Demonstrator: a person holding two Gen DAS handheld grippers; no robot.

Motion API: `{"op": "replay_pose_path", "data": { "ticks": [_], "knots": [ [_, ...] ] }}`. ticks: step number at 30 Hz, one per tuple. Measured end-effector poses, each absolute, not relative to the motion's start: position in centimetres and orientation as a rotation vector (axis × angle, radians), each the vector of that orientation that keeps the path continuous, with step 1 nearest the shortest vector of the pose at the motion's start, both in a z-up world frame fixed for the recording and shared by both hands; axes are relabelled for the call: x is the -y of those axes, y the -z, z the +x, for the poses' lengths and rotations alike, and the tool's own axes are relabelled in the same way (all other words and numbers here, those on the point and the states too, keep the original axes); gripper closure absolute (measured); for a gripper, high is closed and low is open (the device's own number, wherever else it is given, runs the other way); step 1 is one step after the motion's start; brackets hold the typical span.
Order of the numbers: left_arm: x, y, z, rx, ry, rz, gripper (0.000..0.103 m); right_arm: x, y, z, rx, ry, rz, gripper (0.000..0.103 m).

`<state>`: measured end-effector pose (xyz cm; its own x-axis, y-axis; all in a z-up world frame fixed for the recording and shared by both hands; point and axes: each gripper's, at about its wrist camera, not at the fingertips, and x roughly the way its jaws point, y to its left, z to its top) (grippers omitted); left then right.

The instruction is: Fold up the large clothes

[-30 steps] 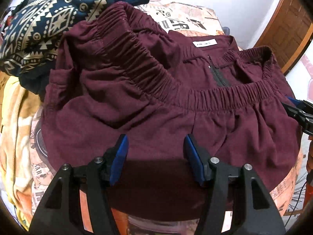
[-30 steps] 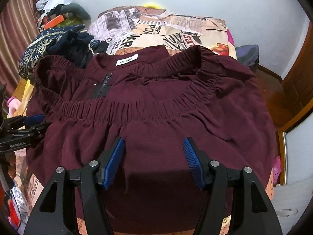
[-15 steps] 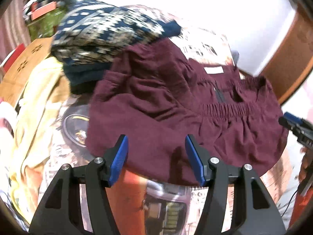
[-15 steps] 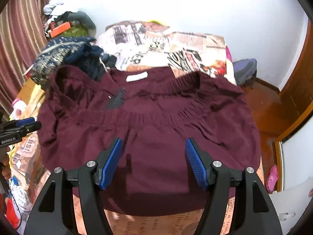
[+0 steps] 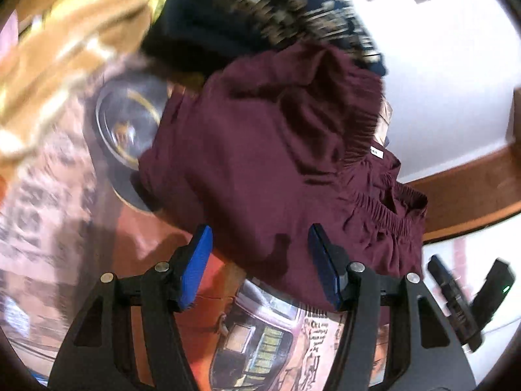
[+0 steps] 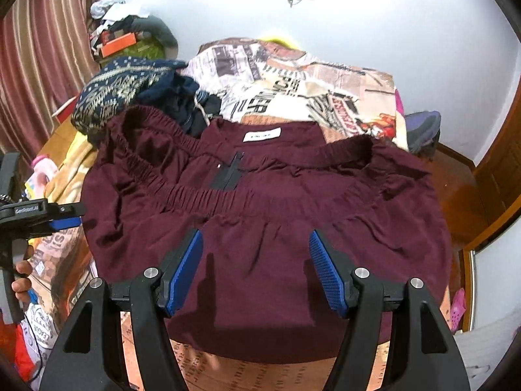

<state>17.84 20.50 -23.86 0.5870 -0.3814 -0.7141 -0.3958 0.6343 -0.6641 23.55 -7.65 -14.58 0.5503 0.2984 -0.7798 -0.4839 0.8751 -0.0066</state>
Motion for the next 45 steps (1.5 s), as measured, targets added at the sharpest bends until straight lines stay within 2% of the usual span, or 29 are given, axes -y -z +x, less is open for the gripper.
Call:
{"op": "replay_pose_path", "data": {
  "ticks": [6, 13, 19, 21, 23, 25, 29, 37, 45],
  "knots": [
    [-20.9, 27.6, 18.5, -0.983, 0.017, -1.117, 0.044, 7.3, 16.4, 24.1, -0.932, -0.449, -0.246, 0.039],
    [-20.9, 29.2, 20.8, -0.914, -0.016, -1.171, 0.032, 7.3, 16.9, 24.4, -0.959, -0.444, -0.250, 0.039],
    [-20.1, 29.5, 22.5, -0.890, -0.078, -1.133, 0.030, 7.3, 16.8, 24.2, -0.958, -0.439, -0.255, 0.039],
    [-19.4, 29.0, 22.5, -0.888, -0.108, -1.099, 0.038, 7.3, 16.6, 24.0, -0.956, -0.438, -0.258, 0.039],
    [-18.6, 27.9, 22.0, -0.884, -0.117, -1.050, 0.058, 7.3, 16.3, 23.7, -0.950, -0.436, -0.261, 0.039],
    [-17.6, 26.3, 21.3, -0.877, -0.132, -0.965, 0.071, 7.5, 15.9, 23.5, -0.943, -0.434, -0.263, 0.039],
    [-15.9, 22.0, 19.3, -0.816, -0.129, -0.835, 0.087, 8.0, 15.1, 23.3, -0.930, -0.435, -0.256, 0.039],
    [-12.6, 11.5, 15.8, -0.648, -0.054, -0.612, 0.093, 8.0, 13.1, 22.8, -0.902, -0.454, -0.230, 0.039],
    [-11.4, 3.7, 11.5, -0.497, -0.086, -0.447, 0.094, 5.0, 12.9, 22.3, -0.922, -0.555, -0.251, 0.039]
  ]
}}
